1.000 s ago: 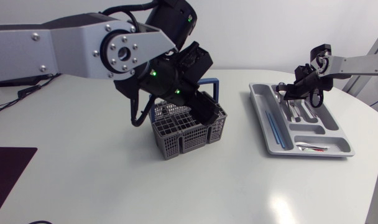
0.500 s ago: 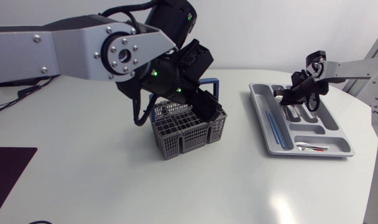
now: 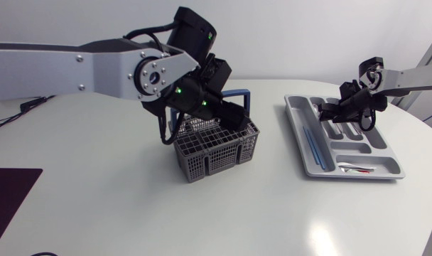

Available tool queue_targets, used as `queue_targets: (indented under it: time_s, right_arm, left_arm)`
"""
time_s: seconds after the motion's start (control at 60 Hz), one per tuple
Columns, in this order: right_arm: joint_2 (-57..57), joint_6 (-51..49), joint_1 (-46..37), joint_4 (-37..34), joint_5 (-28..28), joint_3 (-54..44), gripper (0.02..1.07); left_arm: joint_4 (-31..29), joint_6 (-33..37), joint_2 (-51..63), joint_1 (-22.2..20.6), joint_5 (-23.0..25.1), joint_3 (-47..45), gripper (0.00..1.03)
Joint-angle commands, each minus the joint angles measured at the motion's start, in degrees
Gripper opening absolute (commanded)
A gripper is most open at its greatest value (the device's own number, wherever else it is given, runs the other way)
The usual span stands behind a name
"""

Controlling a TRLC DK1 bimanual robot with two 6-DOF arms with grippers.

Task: Unload the cutlery basket into the drawer organizer.

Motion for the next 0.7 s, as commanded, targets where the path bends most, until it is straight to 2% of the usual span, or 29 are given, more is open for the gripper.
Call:
queue_targets:
  time_s: [0.0, 0.133, 0.283, 0.517, 0.683]
  right_arm:
    - [-4.6, -0.2, 0.4, 1.2, -1.8, -5.0, 0.75]
    - [-9.9, -0.4, 0.6, 2.8, -3.2, -11.1, 0.75]
    - [-15.2, -0.4, 1.0, 5.2, -3.9, -17.3, 0.75]
    - [-21.9, -1.2, 2.1, 7.7, -4.5, -25.2, 0.75]
    - [-24.8, -2.0, 3.0, 9.5, -5.6, -28.3, 0.75]
  left_arm:
    - [0.6, -4.9, 3.0, 0.8, 0.9, -0.8, 0.99]
    - [3.0, -8.9, 5.5, 1.8, 0.9, -0.6, 0.99]
    - [5.3, -10.0, 6.8, 1.4, 0.6, -0.3, 0.98]
    - [6.4, -10.5, 8.2, -0.6, -3.4, -0.5, 0.96]
    - [6.4, -8.7, 3.6, -4.2, -4.3, -4.3, 0.96]
